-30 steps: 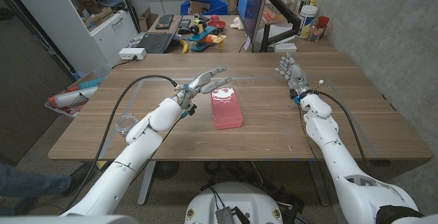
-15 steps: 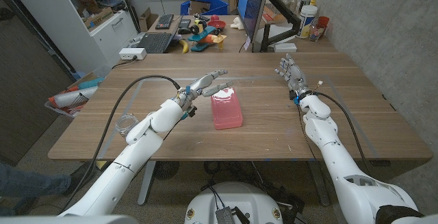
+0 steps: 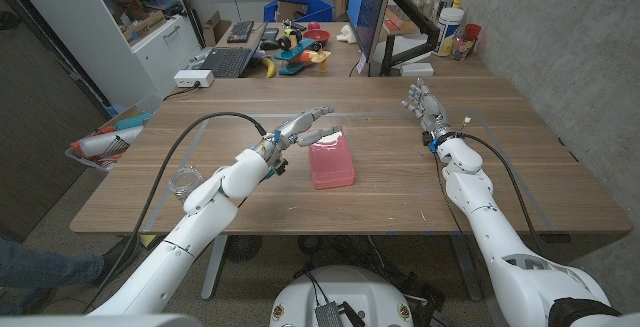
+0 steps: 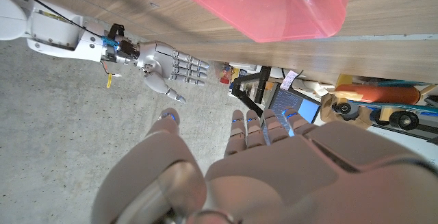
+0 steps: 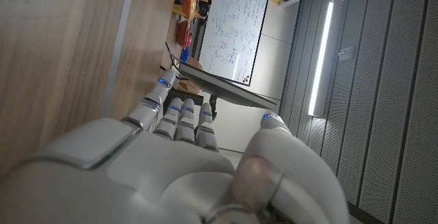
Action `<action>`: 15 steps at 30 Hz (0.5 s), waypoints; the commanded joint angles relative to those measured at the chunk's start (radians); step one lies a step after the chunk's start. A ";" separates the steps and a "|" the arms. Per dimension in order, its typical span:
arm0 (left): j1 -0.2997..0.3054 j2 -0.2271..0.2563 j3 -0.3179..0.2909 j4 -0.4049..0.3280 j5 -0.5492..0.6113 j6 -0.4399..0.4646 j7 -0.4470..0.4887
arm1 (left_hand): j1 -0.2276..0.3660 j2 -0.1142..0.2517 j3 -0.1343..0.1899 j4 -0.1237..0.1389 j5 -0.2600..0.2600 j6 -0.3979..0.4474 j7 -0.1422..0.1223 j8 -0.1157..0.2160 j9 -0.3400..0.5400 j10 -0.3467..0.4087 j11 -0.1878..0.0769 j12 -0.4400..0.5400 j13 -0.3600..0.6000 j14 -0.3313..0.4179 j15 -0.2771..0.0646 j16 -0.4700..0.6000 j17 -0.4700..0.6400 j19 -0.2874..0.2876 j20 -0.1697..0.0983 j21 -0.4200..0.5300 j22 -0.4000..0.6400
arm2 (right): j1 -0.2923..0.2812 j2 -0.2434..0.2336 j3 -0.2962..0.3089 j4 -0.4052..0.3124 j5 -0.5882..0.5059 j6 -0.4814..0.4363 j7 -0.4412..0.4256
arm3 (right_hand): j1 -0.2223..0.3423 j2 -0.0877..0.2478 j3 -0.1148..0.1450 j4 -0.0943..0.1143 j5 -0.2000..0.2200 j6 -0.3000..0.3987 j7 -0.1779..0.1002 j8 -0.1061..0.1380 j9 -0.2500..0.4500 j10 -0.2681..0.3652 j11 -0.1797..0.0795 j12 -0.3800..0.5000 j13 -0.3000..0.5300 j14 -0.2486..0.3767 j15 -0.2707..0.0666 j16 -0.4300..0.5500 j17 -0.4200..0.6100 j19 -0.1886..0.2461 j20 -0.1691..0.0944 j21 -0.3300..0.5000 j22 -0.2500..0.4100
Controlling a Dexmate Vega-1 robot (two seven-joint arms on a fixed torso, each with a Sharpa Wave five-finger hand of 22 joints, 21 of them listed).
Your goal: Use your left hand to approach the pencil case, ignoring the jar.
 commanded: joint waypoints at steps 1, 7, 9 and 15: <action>0.013 0.020 0.021 -0.029 0.076 0.021 0.023 | 0.008 0.008 0.001 -0.005 0.001 0.010 -0.001 0.005 0.004 0.007 0.003 0.002 0.000 0.007 0.000 0.001 -0.001 0.001 0.000 -0.006 0.006 | -0.004 -0.006 0.004 -0.008 0.002 -0.004 0.001 | 0.000 0.010 0.002 -0.004 -0.005 0.009 0.002 -0.005 0.003 0.009 0.002 -0.001 0.002 0.009 0.000 0.002 0.001 0.011 -0.002 -0.007 0.003; 0.017 0.027 0.030 -0.036 0.103 0.031 0.034 | 0.009 0.008 0.001 -0.006 0.001 0.013 -0.001 0.006 0.004 0.010 0.002 0.002 0.000 0.009 -0.001 0.001 -0.001 0.003 0.000 -0.008 0.006 | -0.003 -0.009 0.005 -0.006 0.002 -0.003 0.005 | 0.000 0.010 0.002 -0.004 -0.005 0.009 0.000 -0.005 0.003 0.009 0.003 -0.002 0.002 0.009 0.000 0.001 0.000 0.012 -0.002 -0.010 0.003; 0.018 0.027 0.032 -0.036 0.107 0.032 0.037 | 0.009 0.008 0.001 -0.007 0.001 0.013 -0.001 0.006 0.004 0.011 0.002 0.003 0.000 0.009 -0.002 0.001 -0.001 0.003 0.000 -0.009 0.006 | -0.003 -0.009 0.006 -0.004 0.003 -0.002 0.005 | 0.000 0.010 0.002 -0.004 -0.005 0.009 0.001 -0.005 0.003 0.009 0.004 -0.002 0.002 0.009 0.000 0.001 0.000 0.012 -0.002 -0.010 0.003; 0.022 0.035 0.041 -0.040 0.136 0.042 0.049 | 0.010 0.009 0.002 -0.009 0.001 0.016 -0.003 0.007 0.004 0.013 0.000 0.003 0.000 0.010 -0.002 0.001 -0.001 0.004 0.000 -0.011 0.006 | -0.002 -0.013 0.006 0.001 -0.003 0.000 0.001 | -0.001 0.011 0.001 -0.004 -0.005 0.009 0.000 -0.005 0.003 0.010 0.002 -0.004 0.002 0.010 0.001 0.001 0.000 0.013 -0.002 -0.013 0.003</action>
